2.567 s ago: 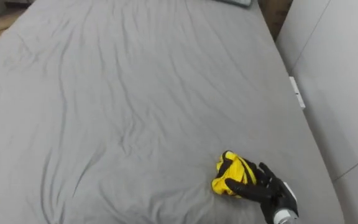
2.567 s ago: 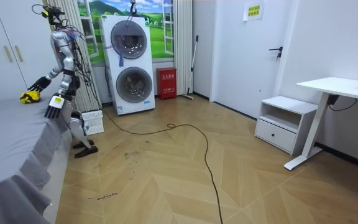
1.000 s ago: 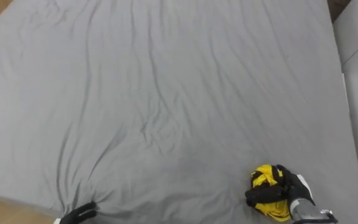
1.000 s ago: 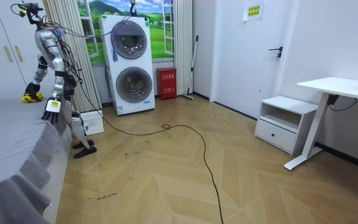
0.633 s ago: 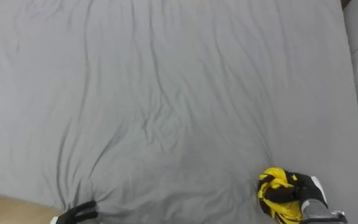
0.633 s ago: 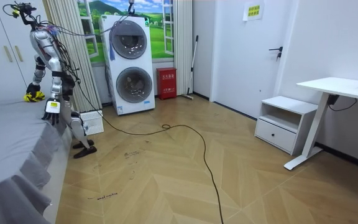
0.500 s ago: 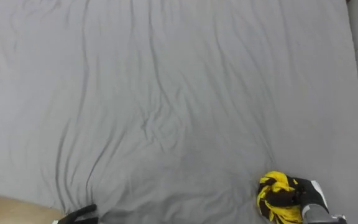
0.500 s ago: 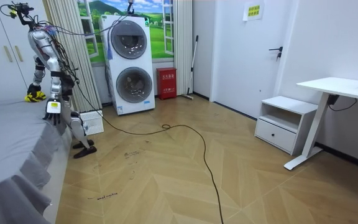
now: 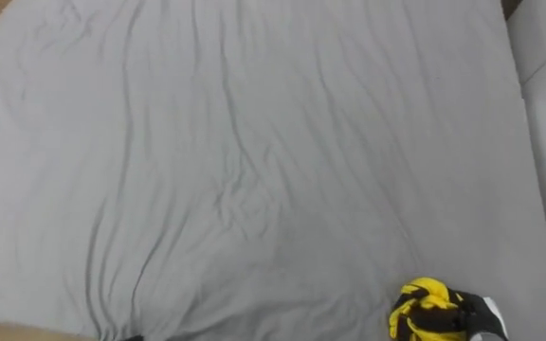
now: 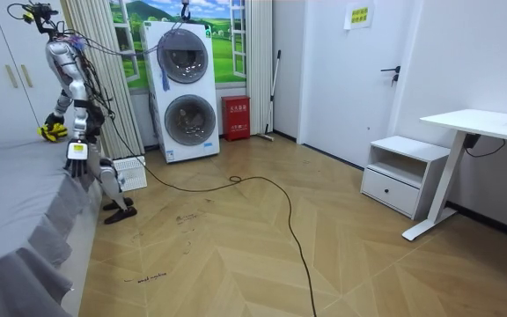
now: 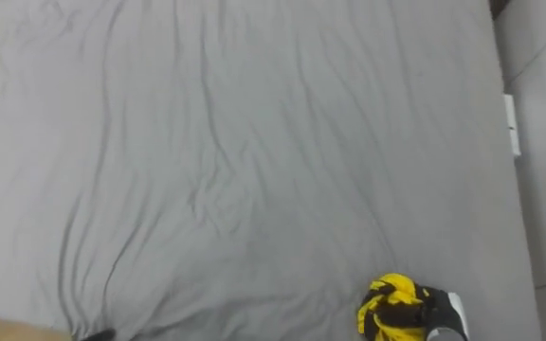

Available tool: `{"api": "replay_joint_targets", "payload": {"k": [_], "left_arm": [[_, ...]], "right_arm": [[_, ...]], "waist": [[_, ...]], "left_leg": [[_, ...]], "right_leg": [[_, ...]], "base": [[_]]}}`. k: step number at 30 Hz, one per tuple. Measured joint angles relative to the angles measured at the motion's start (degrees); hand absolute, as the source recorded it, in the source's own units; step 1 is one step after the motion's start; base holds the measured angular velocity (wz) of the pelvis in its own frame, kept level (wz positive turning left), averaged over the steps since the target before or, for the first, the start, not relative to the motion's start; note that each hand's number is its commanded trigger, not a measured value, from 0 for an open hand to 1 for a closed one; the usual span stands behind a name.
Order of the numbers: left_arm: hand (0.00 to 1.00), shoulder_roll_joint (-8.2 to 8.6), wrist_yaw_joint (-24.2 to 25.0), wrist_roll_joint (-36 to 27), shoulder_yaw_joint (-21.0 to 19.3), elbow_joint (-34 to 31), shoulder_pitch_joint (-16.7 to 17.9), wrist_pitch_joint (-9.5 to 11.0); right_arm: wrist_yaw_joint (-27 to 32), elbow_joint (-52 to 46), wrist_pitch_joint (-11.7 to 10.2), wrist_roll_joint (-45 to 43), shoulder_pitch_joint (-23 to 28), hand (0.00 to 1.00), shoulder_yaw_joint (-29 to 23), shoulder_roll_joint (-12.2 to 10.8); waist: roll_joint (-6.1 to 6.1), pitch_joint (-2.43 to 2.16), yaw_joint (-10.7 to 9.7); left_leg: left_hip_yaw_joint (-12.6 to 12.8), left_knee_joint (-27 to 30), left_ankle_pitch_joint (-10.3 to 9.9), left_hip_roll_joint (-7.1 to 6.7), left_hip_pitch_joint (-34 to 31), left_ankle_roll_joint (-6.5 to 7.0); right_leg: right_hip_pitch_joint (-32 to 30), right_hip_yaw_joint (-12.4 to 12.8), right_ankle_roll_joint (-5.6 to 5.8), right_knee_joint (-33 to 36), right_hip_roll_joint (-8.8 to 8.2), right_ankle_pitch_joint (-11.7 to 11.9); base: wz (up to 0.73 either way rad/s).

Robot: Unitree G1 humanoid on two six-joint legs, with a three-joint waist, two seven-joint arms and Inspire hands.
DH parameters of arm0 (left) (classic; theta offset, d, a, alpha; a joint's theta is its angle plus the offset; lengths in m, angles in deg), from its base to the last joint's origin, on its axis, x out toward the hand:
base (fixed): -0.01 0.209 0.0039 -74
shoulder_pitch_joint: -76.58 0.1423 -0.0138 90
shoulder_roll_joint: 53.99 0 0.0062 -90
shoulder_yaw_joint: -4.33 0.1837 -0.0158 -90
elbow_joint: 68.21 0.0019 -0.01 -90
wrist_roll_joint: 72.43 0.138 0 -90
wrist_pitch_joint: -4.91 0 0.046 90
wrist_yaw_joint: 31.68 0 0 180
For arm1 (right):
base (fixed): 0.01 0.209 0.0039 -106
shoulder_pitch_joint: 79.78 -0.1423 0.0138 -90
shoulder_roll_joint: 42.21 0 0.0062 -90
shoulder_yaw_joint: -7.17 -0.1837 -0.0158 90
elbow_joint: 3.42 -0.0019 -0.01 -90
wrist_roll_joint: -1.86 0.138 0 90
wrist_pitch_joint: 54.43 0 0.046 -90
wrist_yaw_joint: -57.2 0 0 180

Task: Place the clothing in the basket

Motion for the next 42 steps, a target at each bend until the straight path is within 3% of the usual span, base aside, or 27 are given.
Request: {"api": "replay_joint_targets", "payload": {"k": [3, 8, 11, 13, 16, 18, 23, 29, 32, 36, 37, 40, 42], "left_arm": [[0.0, -0.5, 0.0, 0.1, -0.8, 0.0, 1.6, -0.5], [0.0, -1.7, 0.0, 1.2, -3.0, 0.4, 4.1, -3.6], [0.0, -1.66, 0.0, 1.2, -4.5, 0.4, 4.2, -7.3], [0.0, -1.76, -0.1, 1.2, -4.5, 0.6, 4.3, -10.3], [0.0, -1.86, -0.6, 1.2, -4.4, 0.7, 5.0, -12.2], [0.0, -1.81, -0.8, 1.3, -4.4, 0.7, 5.3, -13.1], [0.0, -1.81, -0.8, 2.0, -4.3, 0.6, 6.4, -13.8], [0.0, -1.86, -1.0, 2.3, -4.2, 0.5, 7.5, -14.9], [0.0, -1.8, -1.0, 2.9, -4.2, 0.5, 7.8, -15.5], [0.0, -1.81, -0.9, 2.9, -2.0, 0.4, 7.6, -16.0], [0.0, -1.83, -0.9, 2.9, -1.9, 0.4, 6.9, -16.0], [0.0, -1.81, -0.9, 2.4, 1.1, 0.4, 5.2, -16.0], [0.0, -1.81, -0.9, 2.2, 2.4, 0.5, 4.4, -16.0]], "right_arm": [[-0.1, -8.3, 0.0, 2.7, 2.2, 1.0, -1.4, 0.8], [-0.8, -15.3, 0.2, 2.1, 5.5, 1.0, -6.5, 1.0], [-0.8, -18.0, 0.6, 2.0, 7.2, 1.0, -9.2, 1.0], [-1.2, -19.5, 0.8, 1.9, 8.3, 1.0, -10.9, 1.0], [-1.8, -19.5, 2.0, 2.2, 10.0, 1.0, -12.0, 1.0], [-2.0, -19.3, 3.0, 2.2, 10.1, 1.0, -12.9, 0.8], [-2.5, -18.0, 2.9, 4.1, 12.2, 1.0, -15.3, 0.3], [-3.1, -7.1, 3.5, 5.0, 10.7, 1.0, -17.3, 0.3], [-2.9, -5.9, 3.7, 4.3, 9.2, 1.0, -19.9, 0.8], [-2.8, -3.4, 3.7, 3.9, 6.3, 1.0, -20.1, 4.8], [-2.7, -2.2, 3.3, 4.0, 4.4, 1.0, -20.1, 6.1], [-2.2, 0.5, 2.1, 3.8, 0.1, 1.0, -20.1, 8.4], [-2.1, 2.2, 1.7, 3.4, -2.3, 1.0, -19.8, 8.9]], "waist": [[-0.43, 0.05, -2.4], [-0.69, -0.12, -4.9], [-0.62, -0.12, -6.4], [-0.22, 0.06, -8.7], [0.13, 0.18, -9.8], [0.81, 0.38, -10.7], [2.24, 0.44, -12.1], [3.1, 0.29, -13.6], [4.19, 0.29, -15.2], [6.46, 0.42, -16.8], [7.39, 0.72, -16.9], [9.65, 0.69, -16.9], [10.23, 0.71, -16.9]], "left_leg": [[2.7, -1.0, 0.0, 0.07, 3.5, -0.02], [7.3, -1.7, -0.7, 0.66, 6.4, 0.67], [9.1, -1.7, -0.7, 0.73, 7.1, 0.67], [9.7, -1.8, -0.7, 0.69, 8.0, 0.7], [12.2, -1.9, -0.9, 1.02, 9.0, 0.81], [13.0, -1.9, -1.5, 1.46, 9.3, 0.57], [14.0, -1.9, -3.6, 2.89, 9.7, 0.69], [17.0, -1.6, -3.9, 3.34, 8.6, 0.71], [18.9, -0.6, -4.3, 3.56, 5.6, 0.88], [20.1, 1.0, -4.5, 3.55, 1.3, 1.35], [20.1, 1.7, -4.7, 3.48, -0.2, 1.53], [20.3, 1.6, -4.3, 2.71, -3.3, 2.18], [21.0, 1.7, -3.9, 2.37, -4.6, 2.37]], "right_leg": [[2.1, 2.9, 0.3, 0.0, 0.31, -0.2], [3.1, 7.5, 0.53, -0.1, 1.2, 0.1], [2.8, 9.7, 0.64, 0.1, 1.4, 0.5], [3.0, 11.3, 0.74, 0.7, 1.61, 0.5], [3.2, 12.9, 0.73, 0.9, 2.04, 0.5], [3.1, 14.3, 0.8, 0.9, 2.73, 0.7], [2.8, 15.7, 0.61, 1.0, 4.5, 1.5], [0.5, 18.4, 0.56, 1.8, 5.22, 2.3], [-3.2, 19.9, 0.7, 3.1, 5.5, 3.1], [-7.9, 20.9, 0.92, 4.6, 5.43, 3.7], [-9.8, 21.2, 1.07, 5.1, 5.37, 3.8], [-14.0, 22.2, 1.57, 7.2, 5.12, 3.5], [-16.2, 22.8, 1.7, 9.1, 5.02, 3.0]], "base": [[-0.44], [-0.5], [-0.45], [-0.26], [-0.33], [-0.22], [-0.2], [-0.25], [-0.39], [-0.23], [-0.11], [-0.1], [-0.06]]}}
